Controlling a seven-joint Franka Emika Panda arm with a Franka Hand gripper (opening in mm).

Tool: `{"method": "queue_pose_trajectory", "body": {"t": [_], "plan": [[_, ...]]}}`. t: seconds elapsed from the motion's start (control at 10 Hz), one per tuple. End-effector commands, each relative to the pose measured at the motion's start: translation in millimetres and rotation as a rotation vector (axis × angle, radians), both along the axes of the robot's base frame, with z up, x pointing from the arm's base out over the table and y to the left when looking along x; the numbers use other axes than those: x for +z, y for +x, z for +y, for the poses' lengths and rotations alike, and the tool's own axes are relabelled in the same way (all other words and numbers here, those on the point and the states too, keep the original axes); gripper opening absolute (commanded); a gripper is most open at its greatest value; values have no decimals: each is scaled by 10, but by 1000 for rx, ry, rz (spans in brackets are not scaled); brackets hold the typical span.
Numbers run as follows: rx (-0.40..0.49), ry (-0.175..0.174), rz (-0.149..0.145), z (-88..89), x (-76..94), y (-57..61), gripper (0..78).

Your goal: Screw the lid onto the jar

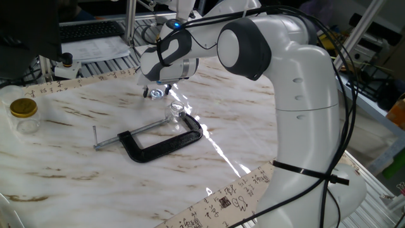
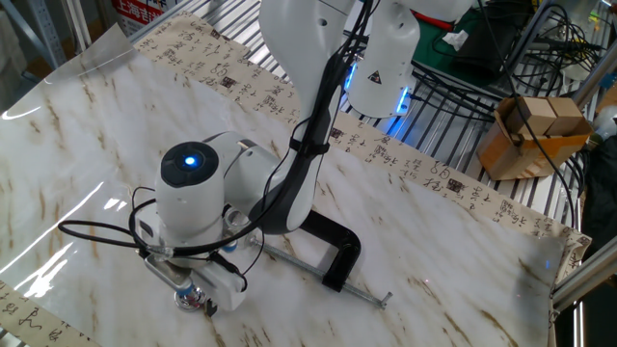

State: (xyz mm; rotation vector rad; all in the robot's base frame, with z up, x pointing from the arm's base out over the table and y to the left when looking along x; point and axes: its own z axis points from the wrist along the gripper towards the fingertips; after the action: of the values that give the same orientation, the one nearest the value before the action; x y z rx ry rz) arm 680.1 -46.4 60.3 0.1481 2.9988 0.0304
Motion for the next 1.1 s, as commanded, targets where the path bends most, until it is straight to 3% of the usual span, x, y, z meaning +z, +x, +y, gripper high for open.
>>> {"method": "queue_pose_trajectory", "body": {"t": [0.1, 0.6, 1.1], "plan": [[2, -1, -3, -7, 26, 25, 775], [9, -2, 3, -14, 13, 24, 775], [12, 3, 37, -20, -8, 22, 775]]}}
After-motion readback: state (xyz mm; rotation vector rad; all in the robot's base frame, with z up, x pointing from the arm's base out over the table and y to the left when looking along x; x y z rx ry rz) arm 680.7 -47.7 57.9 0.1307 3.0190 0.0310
